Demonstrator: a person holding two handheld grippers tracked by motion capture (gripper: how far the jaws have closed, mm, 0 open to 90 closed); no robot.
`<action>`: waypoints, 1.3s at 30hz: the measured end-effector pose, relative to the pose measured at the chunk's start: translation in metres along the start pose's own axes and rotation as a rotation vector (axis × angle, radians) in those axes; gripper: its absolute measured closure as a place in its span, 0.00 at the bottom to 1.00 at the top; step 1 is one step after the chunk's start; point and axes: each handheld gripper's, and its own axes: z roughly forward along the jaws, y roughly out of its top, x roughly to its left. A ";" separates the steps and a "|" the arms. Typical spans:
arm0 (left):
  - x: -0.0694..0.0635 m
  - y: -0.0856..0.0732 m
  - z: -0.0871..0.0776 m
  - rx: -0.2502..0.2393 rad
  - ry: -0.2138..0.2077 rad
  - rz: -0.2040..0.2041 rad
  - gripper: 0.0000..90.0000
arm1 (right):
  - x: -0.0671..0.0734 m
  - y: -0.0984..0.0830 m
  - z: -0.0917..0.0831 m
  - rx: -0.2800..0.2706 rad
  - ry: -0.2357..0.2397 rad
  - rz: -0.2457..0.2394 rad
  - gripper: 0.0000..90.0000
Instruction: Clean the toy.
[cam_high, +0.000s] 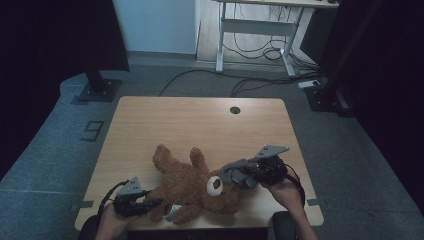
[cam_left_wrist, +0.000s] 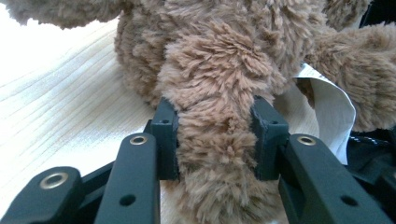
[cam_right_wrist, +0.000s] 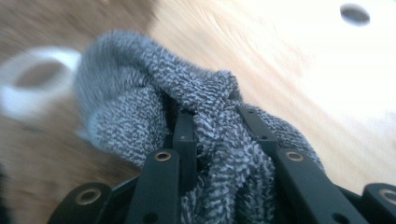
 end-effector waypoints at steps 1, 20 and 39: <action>0.000 0.000 0.000 0.001 0.001 -0.002 0.67 | 0.006 0.007 -0.001 -0.014 0.014 -0.014 0.79; 0.001 0.001 0.001 0.010 -0.002 -0.015 0.69 | 0.071 0.029 0.040 -0.002 0.156 -0.175 0.79; 0.001 0.001 0.001 0.009 -0.008 -0.023 0.70 | 0.038 -0.037 0.026 0.078 0.074 -0.026 0.79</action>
